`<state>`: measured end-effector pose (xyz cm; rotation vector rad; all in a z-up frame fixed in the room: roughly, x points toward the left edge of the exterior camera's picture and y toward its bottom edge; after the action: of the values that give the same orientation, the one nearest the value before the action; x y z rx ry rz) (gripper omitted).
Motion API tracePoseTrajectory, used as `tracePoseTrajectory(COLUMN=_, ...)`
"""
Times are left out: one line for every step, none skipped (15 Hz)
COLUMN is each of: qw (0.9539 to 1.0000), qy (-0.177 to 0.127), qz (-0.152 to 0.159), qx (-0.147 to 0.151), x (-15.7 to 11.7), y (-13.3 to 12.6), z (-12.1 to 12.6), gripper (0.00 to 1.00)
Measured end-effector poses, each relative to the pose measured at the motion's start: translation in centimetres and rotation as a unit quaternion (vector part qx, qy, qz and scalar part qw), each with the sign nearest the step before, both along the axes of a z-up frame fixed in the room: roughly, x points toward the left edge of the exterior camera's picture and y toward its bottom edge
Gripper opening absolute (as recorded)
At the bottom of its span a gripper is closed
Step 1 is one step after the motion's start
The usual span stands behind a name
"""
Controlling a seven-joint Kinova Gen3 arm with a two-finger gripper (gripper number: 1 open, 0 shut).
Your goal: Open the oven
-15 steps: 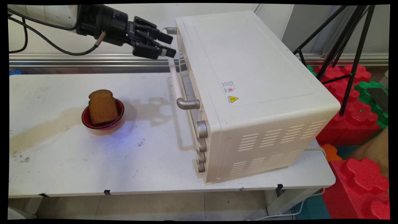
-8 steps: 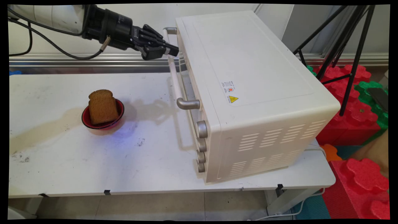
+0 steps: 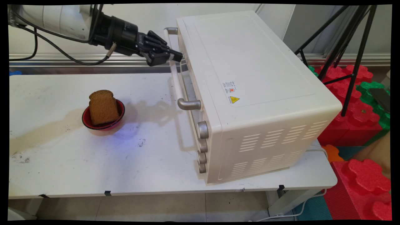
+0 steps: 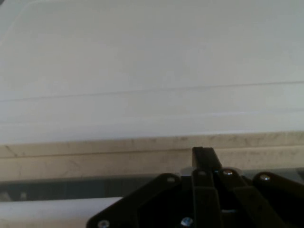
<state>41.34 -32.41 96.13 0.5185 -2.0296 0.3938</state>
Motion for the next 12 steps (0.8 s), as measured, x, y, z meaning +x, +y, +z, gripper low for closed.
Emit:
tracePoseTrajectory(qw=1.0000, qy=-0.001, qz=0.000, qx=0.001, x=-0.1, y=0.0, z=-0.2, gripper=0.00)
tracePoseTrajectory(qw=1.0000, qy=-0.002, qz=0.000, qx=0.002, x=-0.1, y=0.0, z=-0.3, gripper=0.00)
tracePoseTrajectory(qw=1.0000, qy=-0.003, qz=0.001, qx=0.003, x=-0.1, y=-0.1, z=-0.5, gripper=0.00)
tracePoseTrajectory(qw=1.0000, qy=-0.004, qz=0.001, qx=0.003, x=-0.1, y=-0.1, z=-0.6, gripper=0.00)
tracePoseTrajectory(qw=1.0000, qy=-0.005, qz=0.001, qx=0.004, x=-0.1, y=-0.1, z=-0.7, gripper=0.00)
tracePoseTrajectory(qw=1.0000, qy=-0.006, qz=0.002, qx=0.005, x=-0.1, y=-0.1, z=-0.9, gripper=0.00)
tracePoseTrajectory(qw=1.0000, qy=-0.007, qz=0.002, qx=0.007, x=-0.1, y=-0.1, z=-1.1, gripper=0.00)
tracePoseTrajectory(qw=0.9999, qy=-0.008, qz=0.003, qx=0.008, x=-0.1, y=0.0, z=-1.2, gripper=0.00)
tracePoseTrajectory(qw=0.9999, qy=-0.010, qz=0.003, qx=0.009, x=-0.1, y=0.0, z=-1.4, gripper=0.00)
tracePoseTrajectory(qw=0.9999, qy=-0.011, qz=0.003, qx=0.010, x=-0.1, y=0.0, z=-1.5, gripper=0.00)
tracePoseTrajectory(qw=0.9999, qy=-0.012, qz=0.003, qx=0.010, x=0.0, y=0.0, z=-1.5, gripper=0.00)
tracePoseTrajectory(qw=0.9998, qy=-0.014, qz=0.004, qx=0.011, x=0.1, y=0.1, z=-1.6, gripper=0.00)
